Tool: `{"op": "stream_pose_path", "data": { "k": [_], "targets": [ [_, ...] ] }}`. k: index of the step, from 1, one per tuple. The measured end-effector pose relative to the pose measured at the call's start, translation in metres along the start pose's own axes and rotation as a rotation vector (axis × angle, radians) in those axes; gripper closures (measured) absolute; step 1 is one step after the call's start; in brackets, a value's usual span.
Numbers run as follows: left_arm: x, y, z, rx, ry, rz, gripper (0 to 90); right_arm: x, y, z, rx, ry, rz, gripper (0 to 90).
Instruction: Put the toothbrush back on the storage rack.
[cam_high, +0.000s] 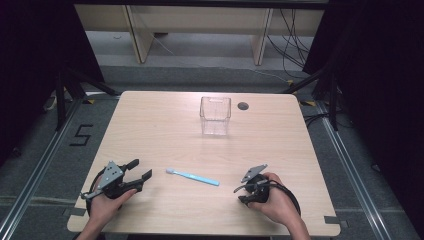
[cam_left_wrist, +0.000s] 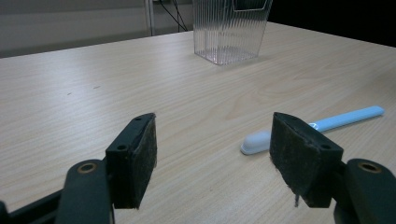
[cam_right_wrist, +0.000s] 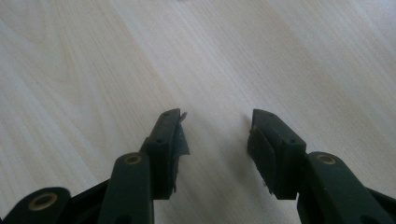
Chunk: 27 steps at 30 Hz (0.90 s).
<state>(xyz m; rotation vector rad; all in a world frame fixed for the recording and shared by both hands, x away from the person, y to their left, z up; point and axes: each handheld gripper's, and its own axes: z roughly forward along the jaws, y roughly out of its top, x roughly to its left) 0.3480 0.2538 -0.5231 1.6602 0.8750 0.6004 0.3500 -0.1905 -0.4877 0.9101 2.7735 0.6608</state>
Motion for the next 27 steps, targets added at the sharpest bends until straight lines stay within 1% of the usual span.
{"op": "stream_pose_path", "data": {
  "k": [2, 4, 5, 6, 7, 8, 9, 10, 11, 12, 13, 14, 15, 16, 17, 18, 19, 20, 22, 23, 24, 26, 27],
  "targets": [
    [0.0, 0.0, 0.0, 0.0, -0.003, 0.002, 31.7, 0.0, 0.0, 0.0, 0.0, 0.0, 0.005, 53.7],
    [-0.001, 0.0, 0.002, 0.0, -0.022, 0.009, 31.7, 0.0, -0.001, 0.0, -0.003, -0.004, 0.007, 53.1],
    [-0.002, 0.001, 0.003, 0.013, -0.038, 0.02, 31.7, 0.0, -0.001, 0.0, -0.004, -0.001, 0.0, 52.8],
    [-0.002, 0.001, 0.003, 0.013, -0.038, 0.02, 31.7, 0.0, -0.001, 0.0, -0.004, -0.001, 0.0, 52.8],
    [-0.004, 0.003, 0.003, 0.032, -0.042, 0.033, 31.7, 0.001, -0.002, -0.001, 0.003, 0.004, 0.021, 52.8],
    [-0.007, 0.008, 0.007, 0.039, -0.072, 0.056, 32.0, -0.001, -0.002, 0.0, -0.009, 0.003, -0.006, 52.8],
    [-0.007, 0.008, 0.007, 0.039, -0.072, 0.056, 31.9, -0.001, -0.002, 0.0, -0.009, 0.003, -0.006, 52.8],
    [-0.01, 0.015, 0.01, 0.052, -0.098, 0.091, 31.9, -0.001, -0.002, 0.0, -0.009, 0.004, -0.009, 52.8],
    [-0.01, 0.015, 0.01, 0.052, -0.098, 0.091, 32.1, -0.001, -0.002, 0.0, -0.009, 0.004, -0.009, 52.8],
    [-0.012, 0.018, 0.013, 0.053, -0.116, 0.11, 32.1, -0.001, -0.002, 0.0, -0.008, 0.001, -0.005, 52.8],
    [-0.014, 0.023, 0.016, 0.077, -0.13, 0.142, 32.3, 0.001, -0.002, -0.001, 0.006, 0.003, 0.013, 52.7],
    [-0.015, 0.027, 0.02, 0.074, -0.154, 0.158, 32.8, -0.001, -0.001, -0.001, 0.005, 0.002, 0.0, 52.6],
    [-0.017, 0.033, 0.025, 0.099, -0.187, 0.194, 33.0, -0.001, -0.001, -0.001, 0.005, 0.006, 0.0, 52.6],
    [-0.017, 0.033, 0.025, 0.099, -0.187, 0.194, 33.4, -0.001, -0.001, -0.001, 0.005, 0.006, 0.0, 52.6],
    [-0.02, 0.041, 0.032, 0.143, -0.231, 0.246, 33.8, 0.0, -0.001, 0.0, 0.011, 0.0, 0.004, 52.6],
    [-0.02, 0.041, 0.032, 0.143, -0.231, 0.246, 33.9, 0.0, -0.001, 0.0, 0.011, 0.0, 0.004, 52.6],
    [-0.021, 0.044, 0.036, 0.168, -0.256, 0.275, 33.9, 0.0, 0.0, 0.0, 0.013, 0.007, 0.006, 52.6],
    [-0.023, 0.048, 0.041, 0.191, -0.293, 0.306, 34.2, -0.001, 0.0, 0.0, 0.011, 0.01, -0.013, 52.6],
    [-0.025, 0.053, 0.049, 0.24, -0.34, 0.358, 35.5, -0.001, 0.001, 0.0, 0.018, 0.008, -0.011, 52.5],
    [-0.026, 0.056, 0.053, 0.277, -0.365, 0.389, 35.5, -0.001, 0.001, 0.0, 0.018, 0.008, -0.011, 52.5],
    [-0.027, 0.058, 0.058, 0.307, -0.389, 0.412, 37.1, -0.001, 0.001, -0.001, 0.025, 0.008, -0.004, 52.5],
    [-0.029, 0.063, 0.068, 0.358, -0.436, 0.46, 38.2, -0.001, 0.002, -0.001, 0.027, 0.008, -0.005, 52.4],
    [-0.029, 0.065, 0.071, 0.382, -0.451, 0.479, 39.5, -0.001, 0.002, -0.001, 0.029, 0.007, -0.002, 52.4]
  ]
}}
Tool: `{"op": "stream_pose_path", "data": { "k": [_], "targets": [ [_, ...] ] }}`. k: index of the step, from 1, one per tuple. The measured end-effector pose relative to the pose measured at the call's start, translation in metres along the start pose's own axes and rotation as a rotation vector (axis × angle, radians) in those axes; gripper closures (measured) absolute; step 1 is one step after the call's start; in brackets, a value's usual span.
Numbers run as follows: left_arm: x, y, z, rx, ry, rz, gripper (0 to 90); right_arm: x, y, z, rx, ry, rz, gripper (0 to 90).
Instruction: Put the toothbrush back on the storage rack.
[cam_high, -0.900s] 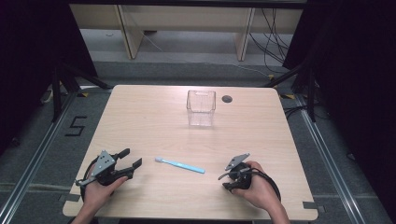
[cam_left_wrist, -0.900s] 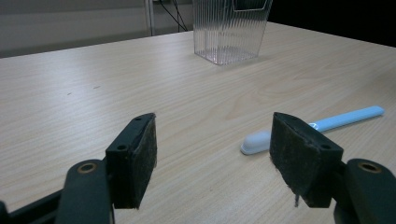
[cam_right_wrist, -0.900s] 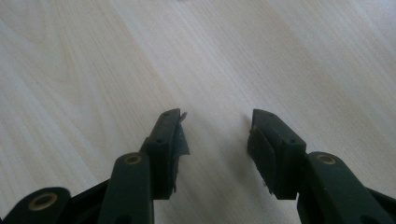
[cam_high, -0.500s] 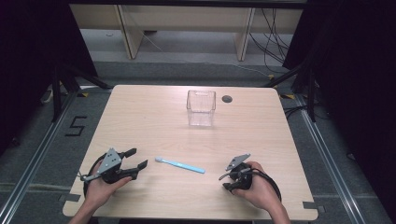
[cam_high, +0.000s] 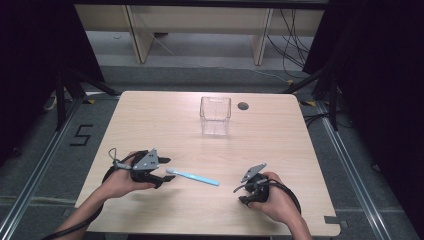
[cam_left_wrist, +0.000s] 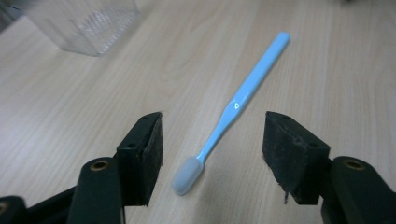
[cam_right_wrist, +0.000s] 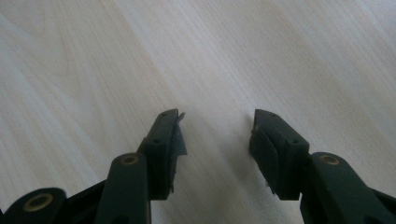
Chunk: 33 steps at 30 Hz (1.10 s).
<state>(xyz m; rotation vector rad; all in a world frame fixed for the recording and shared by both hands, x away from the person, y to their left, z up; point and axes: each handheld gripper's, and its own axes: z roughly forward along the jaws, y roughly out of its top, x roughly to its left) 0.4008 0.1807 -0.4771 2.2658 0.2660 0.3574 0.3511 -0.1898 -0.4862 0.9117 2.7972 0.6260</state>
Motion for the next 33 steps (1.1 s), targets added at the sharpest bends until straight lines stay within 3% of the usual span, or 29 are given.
{"op": "stream_pose_path", "data": {
  "k": [1, 2, 3, 4, 5, 8, 9, 12, 13, 20, 26, 33],
  "targets": [
    [0.002, 0.003, 0.001, 0.038, -0.022, 0.016, 40.9, 0.001, 0.0, 0.0, 0.003, 0.003, 0.007, 52.4],
    [0.003, 0.006, 0.005, 0.044, -0.033, 0.023, 41.7, 0.001, 0.0, 0.0, 0.003, 0.003, 0.008, 52.3],
    [0.006, 0.01, 0.005, 0.094, -0.05, 0.067, 42.5, 0.0, 0.0, 0.0, 0.002, 0.003, 0.005, 52.2],
    [0.007, 0.013, 0.007, 0.129, -0.068, 0.084, 43.5, 0.0, 0.0, 0.0, 0.003, 0.003, 0.005, 52.2],
    [0.01, 0.02, 0.012, 0.19, -0.114, 0.11, 44.6, 0.0, 0.0, 0.0, 0.002, 0.006, -0.002, 52.3],
    [0.01, 0.025, 0.019, 0.224, -0.143, 0.124, 46.7, -0.001, 0.001, 0.0, 0.001, 0.007, -0.017, 52.2],
    [0.011, 0.03, 0.026, 0.27, -0.163, 0.164, 47.0, -0.002, 0.001, 0.0, 0.001, 0.008, -0.022, 52.2],
    [0.013, 0.034, 0.033, 0.313, -0.201, 0.192, 47.2, -0.002, 0.002, 0.0, 0.003, 0.002, -0.023, 52.2],
    [0.013, 0.037, 0.04, 0.341, -0.208, 0.224, 47.8, -0.002, 0.002, 0.0, 0.006, 0.002, -0.025, 52.2],
    [0.014, 0.04, 0.056, 0.384, -0.238, 0.26, 51.3, -0.001, 0.003, 0.0, 0.017, 0.009, -0.015, 52.2],
    [0.017, 0.045, 0.06, 0.389, -0.258, 0.265, 54.4, -0.001, 0.003, 0.0, 0.021, 0.012, -0.015, 52.2],
    [0.016, 0.052, 0.068, 0.443, -0.287, 0.308, 58.0, -0.001, 0.003, 0.0, 0.021, 0.013, -0.017, 52.1]
  ]
}}
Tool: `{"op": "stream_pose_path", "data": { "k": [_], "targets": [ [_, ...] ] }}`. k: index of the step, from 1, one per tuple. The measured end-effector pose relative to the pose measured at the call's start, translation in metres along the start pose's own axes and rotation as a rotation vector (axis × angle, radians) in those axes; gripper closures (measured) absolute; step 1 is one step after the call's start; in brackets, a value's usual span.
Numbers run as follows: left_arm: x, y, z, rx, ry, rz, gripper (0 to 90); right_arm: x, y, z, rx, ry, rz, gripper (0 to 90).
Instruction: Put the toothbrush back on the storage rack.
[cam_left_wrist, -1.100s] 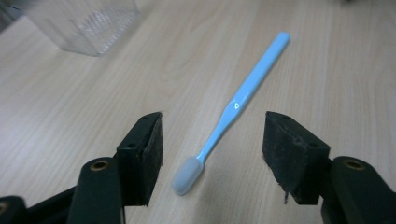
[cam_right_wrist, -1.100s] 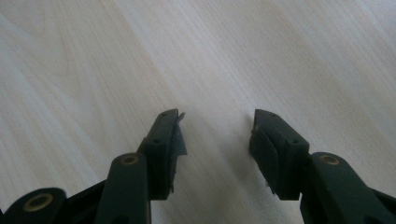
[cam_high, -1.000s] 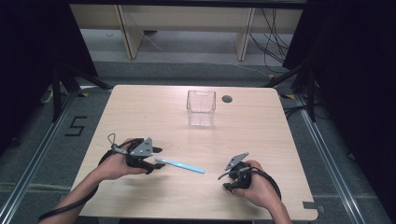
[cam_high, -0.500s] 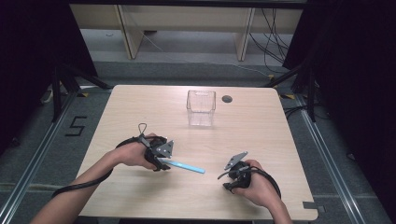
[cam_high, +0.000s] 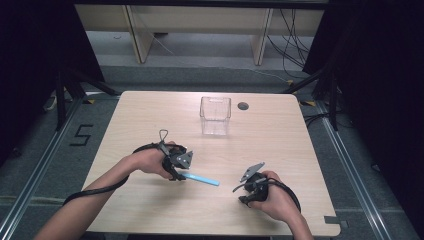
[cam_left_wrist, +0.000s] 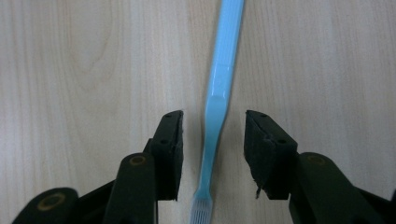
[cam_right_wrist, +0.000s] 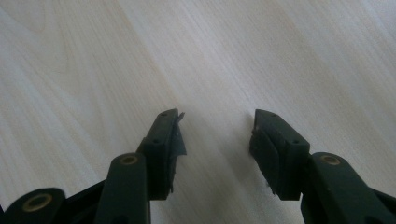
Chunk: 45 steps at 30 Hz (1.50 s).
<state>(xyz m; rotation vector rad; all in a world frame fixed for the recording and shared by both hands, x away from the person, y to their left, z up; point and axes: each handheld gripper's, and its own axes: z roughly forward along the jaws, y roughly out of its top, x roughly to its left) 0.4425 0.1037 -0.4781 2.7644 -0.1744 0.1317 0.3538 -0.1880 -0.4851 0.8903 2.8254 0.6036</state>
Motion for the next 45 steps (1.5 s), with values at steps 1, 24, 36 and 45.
{"op": "stream_pose_path", "data": {
  "k": [1, 24, 36, 45],
  "targets": [
    [0.0, 0.002, 0.001, 0.004, -0.007, 0.004, 58.6, 0.0, 0.0, 0.0, 0.0, 0.0, 0.0, 52.1],
    [0.003, 0.019, 0.009, 0.061, -0.066, 0.05, 67.8, 0.0, 0.0, 0.0, 0.009, 0.0, -0.012, 51.9],
    [0.006, 0.026, 0.009, 0.12, -0.094, 0.08, 69.8, -0.001, 0.001, 0.0, 0.01, 0.004, -0.021, 51.9],
    [0.009, 0.036, 0.01, 0.197, -0.125, 0.103, 69.7, 0.0, 0.001, 0.0, 0.015, 0.006, -0.016, 51.8]
  ]
}}
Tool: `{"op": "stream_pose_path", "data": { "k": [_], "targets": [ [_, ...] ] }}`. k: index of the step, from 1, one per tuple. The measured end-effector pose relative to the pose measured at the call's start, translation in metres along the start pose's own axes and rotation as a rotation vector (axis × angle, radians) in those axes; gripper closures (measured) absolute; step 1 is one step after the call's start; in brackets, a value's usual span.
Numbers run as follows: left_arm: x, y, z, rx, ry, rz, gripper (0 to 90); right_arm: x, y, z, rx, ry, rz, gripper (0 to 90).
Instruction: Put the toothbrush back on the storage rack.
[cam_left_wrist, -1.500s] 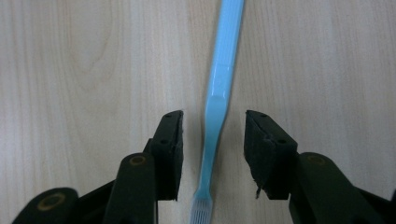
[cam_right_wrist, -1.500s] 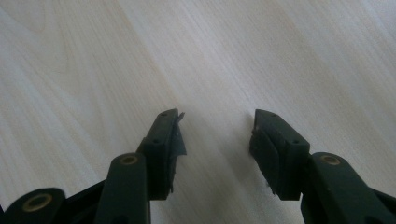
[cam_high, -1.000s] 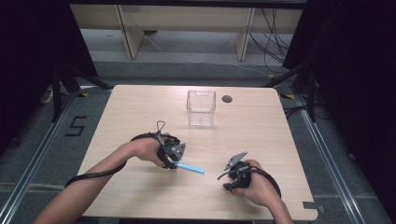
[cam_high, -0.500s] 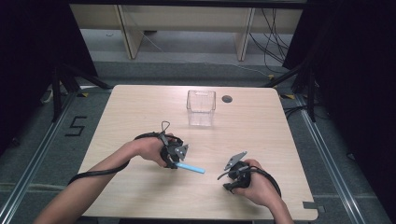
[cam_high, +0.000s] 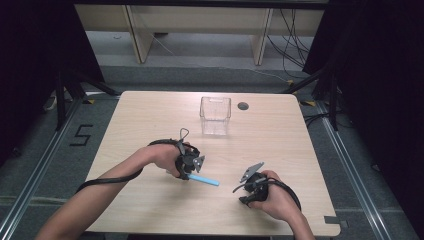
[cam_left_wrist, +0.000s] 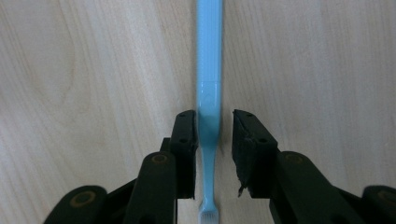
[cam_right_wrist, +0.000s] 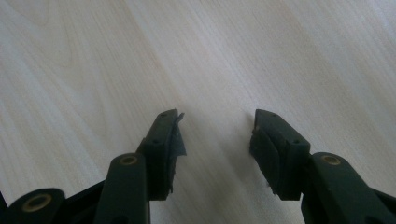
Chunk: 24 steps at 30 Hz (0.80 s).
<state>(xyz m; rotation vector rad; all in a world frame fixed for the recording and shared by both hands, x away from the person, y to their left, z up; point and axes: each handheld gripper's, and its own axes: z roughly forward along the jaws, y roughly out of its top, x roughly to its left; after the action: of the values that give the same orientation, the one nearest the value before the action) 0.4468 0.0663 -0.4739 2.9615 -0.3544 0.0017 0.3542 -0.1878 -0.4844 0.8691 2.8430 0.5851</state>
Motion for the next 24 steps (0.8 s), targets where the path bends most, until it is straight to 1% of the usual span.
{"op": "stream_pose_path", "data": {
  "k": [2, 5, 7, 8, 9, 12, 13, 14, 15, 16, 17, 18, 19, 20, 22, 24],
  "targets": [
    [0.0009, 0.002, 0.0014, 0.017, -0.007, 0.006, 69.6, -0.0004, -0.0001, 0.0001, -0.002, 0.001, -0.004, 51.8],
    [0.0021, 0.0043, 0.0026, 0.02, -0.014, 0.009, 69.4, -0.0004, -0.0002, 0.0, -0.001, 0.001, -0.005, 51.8],
    [0.0028, 0.0061, 0.0049, 0.031, -0.027, 0.011, 69.6, -0.0016, -0.0001, 0.0003, -0.004, 0.001, -0.025, 51.7],
    [0.0028, 0.0061, 0.0049, 0.031, -0.027, 0.011, 69.6, -0.002, -0.0001, 0.0003, -0.006, 0.001, -0.03, 51.7],
    [0.0033, 0.0067, 0.0053, 0.035, -0.029, 0.015, 70.0, -0.0009, -0.0004, -0.0001, -0.001, 0.001, -0.013, 51.6],
    [0.0036, 0.008, 0.0053, 0.039, -0.033, 0.018, 70.3, -0.0009, -0.0005, -0.0001, -0.002, 0.0, -0.014, 51.6],
    [0.0036, 0.0084, 0.0054, 0.043, -0.031, 0.022, 70.6, -0.0002, -0.0006, -0.0002, -0.001, 0.002, -0.005, 51.6],
    [0.0034, 0.0086, 0.0053, 0.046, -0.032, 0.023, 71.3, -0.0008, -0.0005, -0.0001, -0.003, 0.003, -0.013, 51.7],
    [0.0037, 0.0089, 0.0049, 0.056, -0.032, 0.032, 72.3, -0.0009, -0.0005, 0.0, -0.003, 0.002, -0.014, 51.7],
    [0.0047, 0.0097, 0.0038, 0.08, -0.029, 0.059, 75.4, -0.0003, -0.0005, 0.0, -0.001, 0.002, -0.006, 51.6],
    [0.0025, 0.0098, 0.0046, 0.066, -0.028, 0.045, 76.8, 0.0, -0.0005, -0.0001, 0.0, 0.001, -0.003, 51.6],
    [0.0025, 0.0098, 0.0046, 0.066, -0.028, 0.045, 77.5, 0.0, -0.0005, -0.0001, 0.0, 0.001, -0.003, 51.6],
    [0.0023, 0.0099, 0.0042, 0.08, -0.026, 0.061, 77.5, 0.0001, -0.0005, -0.0001, 0.0, 0.002, -0.003, 51.6],
    [0.0001, 0.0096, 0.0053, 0.06, -0.032, 0.038, 78.1, 0.0002, -0.0005, -0.0002, 0.001, 0.002, 0.001, 51.6],
    [-0.0016, 0.0098, 0.0052, 0.06, -0.032, 0.04, 78.3, -0.0009, -0.0001, -0.0002, -0.002, -0.005, -0.017, 51.6],
    [-0.0022, 0.0093, 0.005, 0.059, -0.039, 0.04, 78.5, -0.0002, -0.0001, 0.0002, -0.001, -0.001, -0.009, 51.6]
  ]
}}
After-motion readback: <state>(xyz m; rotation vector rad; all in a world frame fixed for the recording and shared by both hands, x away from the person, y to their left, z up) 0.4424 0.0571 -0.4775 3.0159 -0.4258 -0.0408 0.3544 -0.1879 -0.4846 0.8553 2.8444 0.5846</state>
